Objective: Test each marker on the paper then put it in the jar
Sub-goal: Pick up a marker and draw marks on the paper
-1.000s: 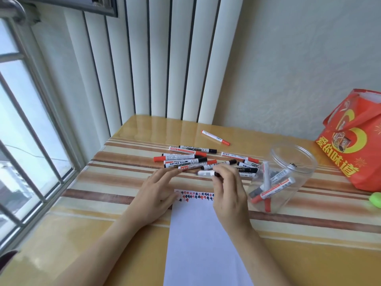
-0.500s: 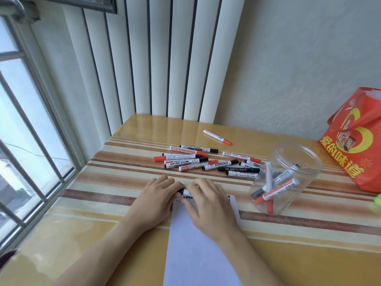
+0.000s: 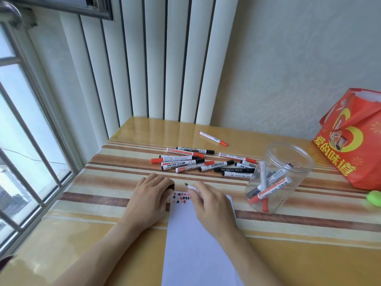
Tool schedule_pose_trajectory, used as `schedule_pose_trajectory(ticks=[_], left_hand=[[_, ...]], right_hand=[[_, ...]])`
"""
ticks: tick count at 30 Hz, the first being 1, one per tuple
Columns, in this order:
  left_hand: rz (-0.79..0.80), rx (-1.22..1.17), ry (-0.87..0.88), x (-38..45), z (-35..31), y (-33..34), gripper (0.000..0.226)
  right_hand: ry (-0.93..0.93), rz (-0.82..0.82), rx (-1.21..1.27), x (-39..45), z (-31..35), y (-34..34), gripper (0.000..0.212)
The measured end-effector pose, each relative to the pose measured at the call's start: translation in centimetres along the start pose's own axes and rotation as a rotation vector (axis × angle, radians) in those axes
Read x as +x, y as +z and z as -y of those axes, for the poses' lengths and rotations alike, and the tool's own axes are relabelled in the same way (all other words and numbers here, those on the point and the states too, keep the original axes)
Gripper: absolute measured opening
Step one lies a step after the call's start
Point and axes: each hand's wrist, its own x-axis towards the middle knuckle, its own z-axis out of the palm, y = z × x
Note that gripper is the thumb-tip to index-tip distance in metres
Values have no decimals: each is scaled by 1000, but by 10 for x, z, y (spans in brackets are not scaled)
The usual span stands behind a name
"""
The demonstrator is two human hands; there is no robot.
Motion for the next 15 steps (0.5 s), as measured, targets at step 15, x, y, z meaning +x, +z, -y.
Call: schedule_pose_trajectory(ticks=[15], left_hand=[[238,-48,-5,1,6,9,52]], right_hand=[[606,47,1337,10,-2,-22,26]])
